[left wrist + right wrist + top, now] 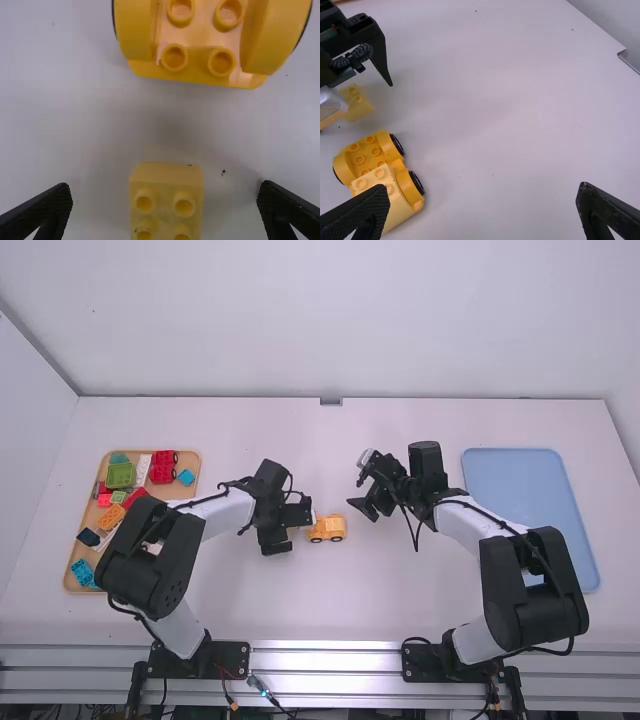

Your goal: Assemble lego blocks to make yellow taxi

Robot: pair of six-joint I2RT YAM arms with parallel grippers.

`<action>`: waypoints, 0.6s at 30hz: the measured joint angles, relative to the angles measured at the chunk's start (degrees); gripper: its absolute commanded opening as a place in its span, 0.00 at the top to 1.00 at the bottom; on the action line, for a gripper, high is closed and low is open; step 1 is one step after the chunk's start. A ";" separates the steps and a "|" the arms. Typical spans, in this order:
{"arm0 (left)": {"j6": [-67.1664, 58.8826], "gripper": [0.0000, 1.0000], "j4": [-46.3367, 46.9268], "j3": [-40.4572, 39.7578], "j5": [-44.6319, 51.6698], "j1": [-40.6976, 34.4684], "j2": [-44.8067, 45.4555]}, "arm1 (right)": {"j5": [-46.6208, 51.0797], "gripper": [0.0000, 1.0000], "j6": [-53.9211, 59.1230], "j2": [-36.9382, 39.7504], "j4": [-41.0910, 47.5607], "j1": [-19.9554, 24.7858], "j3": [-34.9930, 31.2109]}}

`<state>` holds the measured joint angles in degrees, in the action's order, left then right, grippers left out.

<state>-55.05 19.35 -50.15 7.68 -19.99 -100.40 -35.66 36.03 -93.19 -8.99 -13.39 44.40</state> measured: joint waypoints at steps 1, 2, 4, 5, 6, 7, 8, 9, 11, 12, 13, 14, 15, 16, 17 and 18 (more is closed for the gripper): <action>0.98 0.01 1.49 -0.85 0.00 -0.02 0.02 | 0.02 0.01 0.02 0.02 0.00 0.00 0.00; 1.31 0.01 1.99 -1.18 0.00 -0.02 0.00 | 0.00 0.01 0.13 0.02 0.02 0.00 0.00; 2.62 0.01 5.38 -3.78 0.00 0.00 0.00 | 0.02 0.01 0.04 0.02 0.00 0.00 0.00; 3.06 0.01 7.65 -5.68 -0.02 0.00 0.02 | 0.00 0.01 -0.02 0.02 0.00 0.00 0.00; 3.19 0.01 8.28 -6.32 -0.02 0.00 0.00 | 0.04 0.01 0.13 0.00 0.00 0.00 0.00; 3.43 0.01 10.12 -8.09 -0.02 0.00 0.02 | 0.00 0.01 0.00 0.02 0.00 0.00 0.00; 3.65 0.01 11.45 -9.53 -0.04 0.00 0.02 | -0.02 0.01 0.09 0.02 0.02 0.00 0.00; 3.93 0.01 12.68 -11.50 0.00 0.00 0.00 | 0.00 0.01 0.04 0.02 0.02 0.00 0.00; 4.15 0.01 12.55 -12.70 -0.02 0.00 0.00 | 0.00 0.01 0.02 0.02 0.02 0.00 0.00; 4.28 0.01 12.04 -13.44 -0.02 0.00 0.02 | 0.02 0.01 0.07 0.02 0.04 0.00 0.00; 4.33 0.01 12.02 -14.03 -0.02 0.00 0.00 | 0.02 0.01 0.07 0.02 0.02 0.00 0.00; 4.33 0.01 12.13 -14.14 -0.02 0.00 0.00 | 0.00 0.01 0.09 0.02 0.02 0.00 0.00; 4.48 0.01 12.85 -14.62 -0.07 0.00 0.00 | 0.02 0.01 0.22 0.00 0.00 0.00 0.00; 4.50 0.01 13.20 -14.73 -0.28 0.00 0.02 | 0.00 0.01 0.11 0.02 0.00 0.00 0.00; 4.48 0.01 13.40 -14.78 -0.44 0.00 0.00 | 0.04 0.01 0.17 0.02 0.02 0.00 0.00; 4.33 0.01 13.42 -14.78 -0.39 0.00 0.02 | 0.02 0.01 0.15 0.02 0.02 0.00 0.00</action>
<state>-50.72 32.77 -64.93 7.29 -19.99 -100.38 -35.64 36.18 -93.17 -8.97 -13.39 44.40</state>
